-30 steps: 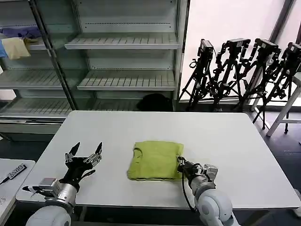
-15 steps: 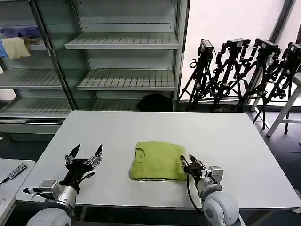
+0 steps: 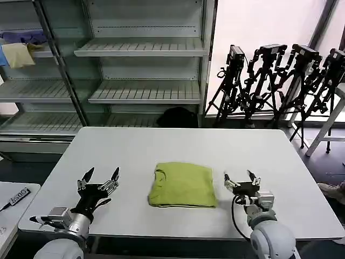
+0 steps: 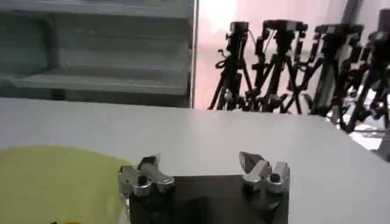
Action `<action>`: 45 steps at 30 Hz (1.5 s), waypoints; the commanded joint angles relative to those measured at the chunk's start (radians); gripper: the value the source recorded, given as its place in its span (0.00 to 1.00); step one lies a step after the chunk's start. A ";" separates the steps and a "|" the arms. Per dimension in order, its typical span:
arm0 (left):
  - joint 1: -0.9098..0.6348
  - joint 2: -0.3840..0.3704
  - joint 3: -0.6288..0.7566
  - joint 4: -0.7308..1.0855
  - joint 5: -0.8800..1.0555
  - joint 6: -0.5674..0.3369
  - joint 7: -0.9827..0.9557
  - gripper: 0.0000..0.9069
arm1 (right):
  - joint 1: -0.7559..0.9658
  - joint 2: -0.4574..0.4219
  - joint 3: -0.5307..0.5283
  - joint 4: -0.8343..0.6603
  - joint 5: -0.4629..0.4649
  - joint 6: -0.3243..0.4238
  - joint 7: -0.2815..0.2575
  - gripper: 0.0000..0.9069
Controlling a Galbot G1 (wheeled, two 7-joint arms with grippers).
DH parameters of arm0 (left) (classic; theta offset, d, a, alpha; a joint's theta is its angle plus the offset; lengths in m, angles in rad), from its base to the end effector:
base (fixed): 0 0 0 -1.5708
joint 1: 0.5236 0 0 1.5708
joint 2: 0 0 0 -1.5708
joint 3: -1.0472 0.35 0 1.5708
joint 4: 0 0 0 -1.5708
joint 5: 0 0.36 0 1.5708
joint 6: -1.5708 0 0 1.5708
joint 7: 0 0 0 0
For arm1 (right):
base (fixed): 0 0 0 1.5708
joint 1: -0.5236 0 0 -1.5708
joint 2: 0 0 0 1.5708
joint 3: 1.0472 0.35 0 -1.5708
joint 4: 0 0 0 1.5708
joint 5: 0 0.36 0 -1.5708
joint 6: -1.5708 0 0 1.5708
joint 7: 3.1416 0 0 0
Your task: Fold and organize the clothes.
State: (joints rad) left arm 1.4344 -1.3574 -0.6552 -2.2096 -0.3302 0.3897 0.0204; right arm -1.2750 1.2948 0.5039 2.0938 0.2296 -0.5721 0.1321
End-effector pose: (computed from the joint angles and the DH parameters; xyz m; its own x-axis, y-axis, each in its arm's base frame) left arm 0.2184 0.0657 -0.2232 -0.9896 0.0726 0.1241 0.0637 0.9952 -0.0747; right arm 0.2664 -0.0405 -0.2316 -0.9578 0.0040 0.2875 -0.0204 0.9965 -0.0816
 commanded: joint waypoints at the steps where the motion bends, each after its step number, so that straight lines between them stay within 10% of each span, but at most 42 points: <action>1: -0.003 0.006 -0.010 0.031 0.000 -0.023 0.001 1.00 | -0.021 -0.055 0.206 -0.037 -0.223 0.107 -0.167 1.00; 6: -0.011 0.023 -0.023 0.066 -0.001 -0.062 0.008 1.00 | -0.023 -0.071 0.265 -0.104 -0.188 0.212 -0.165 1.00; 45: -0.029 0.069 -0.042 0.143 -0.089 -0.164 0.002 1.00 | -0.057 -0.086 0.265 -0.036 -0.109 0.152 -0.196 1.00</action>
State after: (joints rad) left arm 1.4065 -1.2903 -0.6969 -2.0772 -0.4102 0.2420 0.0241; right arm -1.3298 1.2134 0.7613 2.0486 0.0890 -0.4239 -0.0506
